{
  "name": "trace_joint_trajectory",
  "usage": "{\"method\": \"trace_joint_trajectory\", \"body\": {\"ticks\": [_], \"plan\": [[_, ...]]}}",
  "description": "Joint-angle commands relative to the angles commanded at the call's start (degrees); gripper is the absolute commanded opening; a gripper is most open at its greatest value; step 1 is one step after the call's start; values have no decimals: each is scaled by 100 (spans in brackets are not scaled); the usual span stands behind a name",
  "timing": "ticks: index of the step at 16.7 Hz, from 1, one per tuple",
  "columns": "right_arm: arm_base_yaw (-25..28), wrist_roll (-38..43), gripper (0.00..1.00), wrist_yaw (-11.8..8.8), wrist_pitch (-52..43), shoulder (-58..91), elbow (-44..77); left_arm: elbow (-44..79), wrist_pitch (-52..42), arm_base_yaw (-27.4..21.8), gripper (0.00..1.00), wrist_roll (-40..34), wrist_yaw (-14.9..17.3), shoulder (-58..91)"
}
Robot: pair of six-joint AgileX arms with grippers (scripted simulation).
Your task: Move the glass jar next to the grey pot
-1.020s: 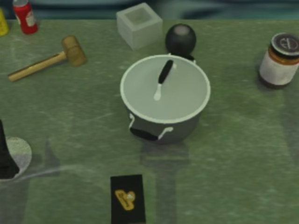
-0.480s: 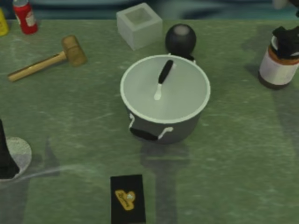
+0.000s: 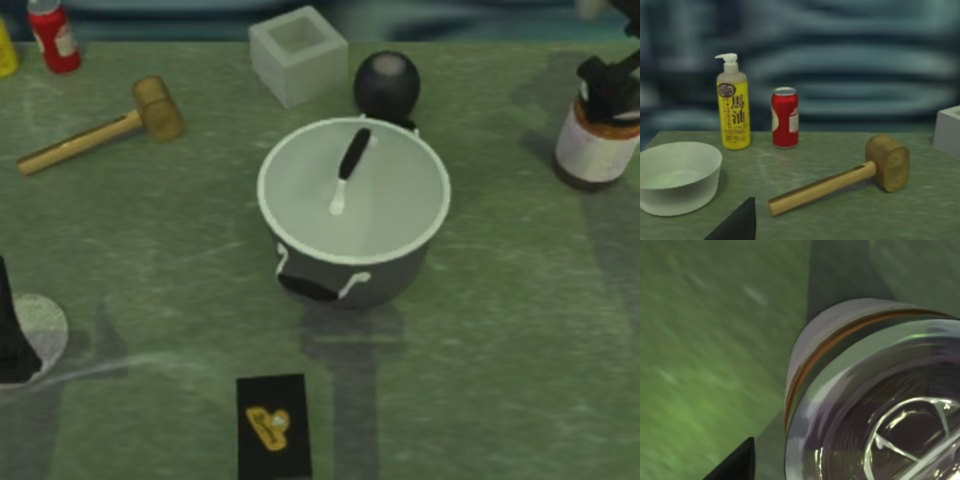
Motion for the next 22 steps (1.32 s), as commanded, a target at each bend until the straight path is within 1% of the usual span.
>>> {"method": "trace_joint_trajectory", "body": {"ticks": [3,8,13,22], "plan": [[44,-3,100,-9,233,-10,-239,0,0,0,100,0,0,0],[104,62,100,3,1078,-18,-1086,0,0,0,100,0,0,0],[110,68,100,4,1152,-16,-1160,0,0,0,100,0,0,0],[110,68,32,4,1152,-16,-1160,0,0,0,100,0,0,0]]}}
